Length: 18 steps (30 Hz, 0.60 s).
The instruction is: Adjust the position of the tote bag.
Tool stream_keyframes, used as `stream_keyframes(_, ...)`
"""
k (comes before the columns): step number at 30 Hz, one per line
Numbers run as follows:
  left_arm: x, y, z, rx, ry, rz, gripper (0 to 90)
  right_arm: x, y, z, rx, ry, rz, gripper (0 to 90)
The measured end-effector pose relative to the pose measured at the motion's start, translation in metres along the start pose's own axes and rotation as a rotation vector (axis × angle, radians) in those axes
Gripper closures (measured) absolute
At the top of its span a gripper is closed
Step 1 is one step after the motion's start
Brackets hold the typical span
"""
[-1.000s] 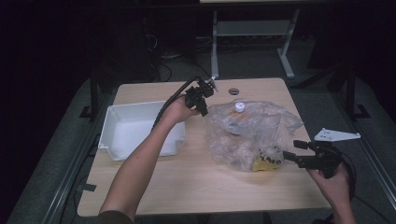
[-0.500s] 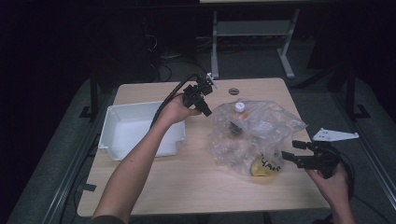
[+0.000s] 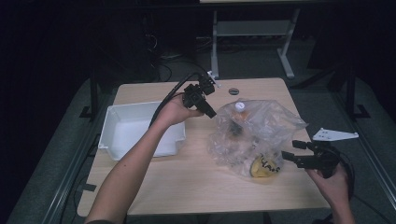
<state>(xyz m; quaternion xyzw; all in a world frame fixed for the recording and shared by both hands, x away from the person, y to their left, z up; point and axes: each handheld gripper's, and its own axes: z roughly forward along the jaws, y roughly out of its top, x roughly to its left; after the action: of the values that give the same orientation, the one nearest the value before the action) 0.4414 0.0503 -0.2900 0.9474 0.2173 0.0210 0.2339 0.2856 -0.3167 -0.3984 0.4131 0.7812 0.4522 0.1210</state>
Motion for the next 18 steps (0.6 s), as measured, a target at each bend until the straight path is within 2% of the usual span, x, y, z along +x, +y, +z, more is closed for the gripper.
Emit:
stream_keyframes(1,-0.004,0.002,-0.001,-0.004,-0.005,0.014,66.6,0.0,0.0,0.0,0.001,0.0,-0.001,29.0)
stream_keyframes(4,-0.009,0.004,-0.002,-0.016,-0.013,0.016,66.1,0.0,0.0,0.0,0.003,-0.001,-0.002,29.0)
stream_keyframes(5,-0.012,0.006,-0.003,-0.019,-0.029,0.024,66.1,0.0,0.0,0.0,0.002,-0.001,-0.003,29.1)
stream_keyframes(12,-0.017,0.009,-0.006,-0.032,-0.038,0.03,65.4,-0.001,0.0,-0.003,-0.005,-0.007,-0.002,29.0)
stream_keyframes(18,-0.026,0.012,-0.01,-0.038,-0.05,0.06,64.8,-0.001,0.0,-0.002,-0.003,-0.008,-0.001,29.0)
